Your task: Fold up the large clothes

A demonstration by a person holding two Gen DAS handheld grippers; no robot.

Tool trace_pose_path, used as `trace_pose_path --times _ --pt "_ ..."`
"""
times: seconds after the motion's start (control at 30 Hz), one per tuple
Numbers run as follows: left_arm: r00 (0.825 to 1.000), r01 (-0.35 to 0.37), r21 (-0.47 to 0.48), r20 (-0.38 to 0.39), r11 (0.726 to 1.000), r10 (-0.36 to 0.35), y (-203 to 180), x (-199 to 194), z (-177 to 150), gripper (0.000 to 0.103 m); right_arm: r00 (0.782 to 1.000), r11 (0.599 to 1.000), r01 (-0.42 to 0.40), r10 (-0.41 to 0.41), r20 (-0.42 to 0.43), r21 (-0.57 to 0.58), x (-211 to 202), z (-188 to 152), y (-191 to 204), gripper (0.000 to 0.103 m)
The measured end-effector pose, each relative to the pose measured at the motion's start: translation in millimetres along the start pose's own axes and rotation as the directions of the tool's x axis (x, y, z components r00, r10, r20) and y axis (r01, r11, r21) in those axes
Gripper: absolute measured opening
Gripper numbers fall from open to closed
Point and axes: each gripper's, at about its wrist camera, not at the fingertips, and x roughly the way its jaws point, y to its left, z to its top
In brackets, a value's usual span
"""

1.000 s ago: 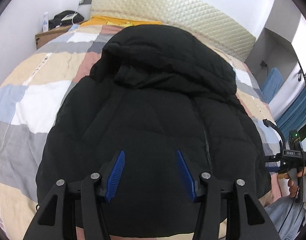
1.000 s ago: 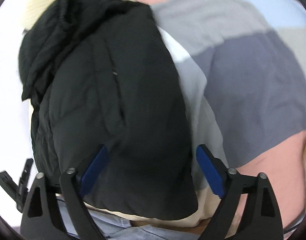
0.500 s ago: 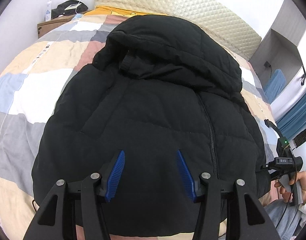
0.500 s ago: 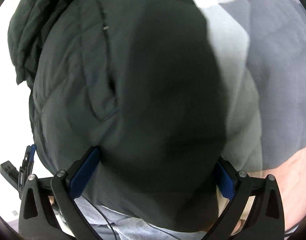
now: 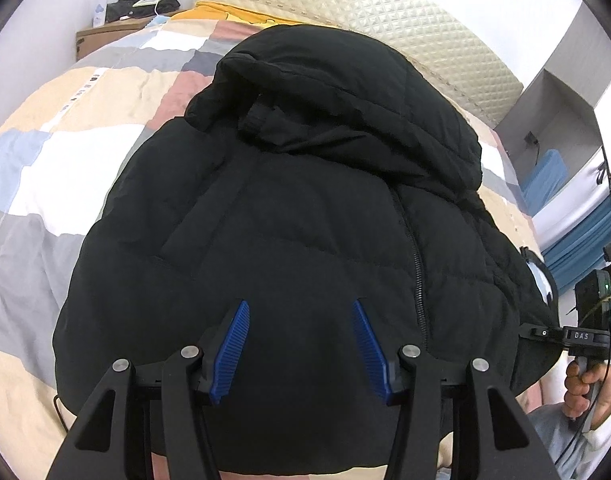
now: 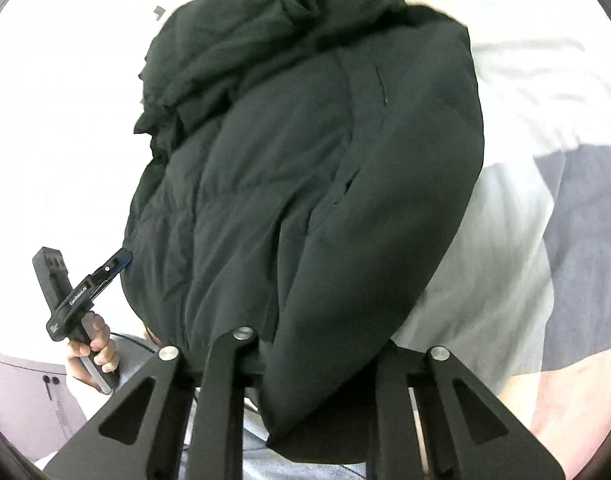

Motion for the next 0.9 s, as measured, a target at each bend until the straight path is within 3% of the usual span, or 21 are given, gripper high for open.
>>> trace_pose_path --times 0.2,0.37,0.4,0.47,0.63,0.7,0.9 --pt "0.996 0.089 -0.082 -0.015 0.993 -0.091 17.0 -5.5 10.3 0.053 0.996 0.999 -0.037 0.037 0.077 0.002 -19.8 -2.3 -5.9 0.016" --pt "0.981 0.146 -0.119 -0.114 0.982 -0.16 38.5 -8.6 34.0 0.056 0.997 1.0 -0.027 0.027 0.07 0.0 -19.7 -3.2 -10.1 0.016" --pt "0.979 0.138 -0.103 -0.138 0.985 -0.152 41.6 -9.5 38.1 0.063 0.997 1.0 -0.028 0.028 0.069 0.003 -16.4 -2.9 -9.3 0.016" --pt "0.981 0.059 -0.062 -0.182 0.996 -0.07 53.2 -14.7 47.2 0.069 0.997 0.999 -0.032 0.032 0.069 0.011 -15.0 -2.3 -10.6 0.016" --pt "0.954 0.043 -0.103 -0.291 0.994 -0.072 100.5 -12.5 51.8 0.075 0.999 1.0 -0.022 0.021 0.048 0.02 -8.1 0.7 -11.9 0.016" --pt "0.949 0.034 -0.124 -0.307 0.992 -0.071 115.2 -9.7 47.7 0.083 0.999 0.999 -0.019 0.018 0.039 0.027 -5.6 1.4 -13.9 0.016" --pt "0.906 0.116 -0.203 -0.379 0.972 -0.187 137.2 20.0 29.6 0.083 0.999 1.0 -0.007 0.006 0.034 0.03 -2.8 2.4 -13.6 0.019"
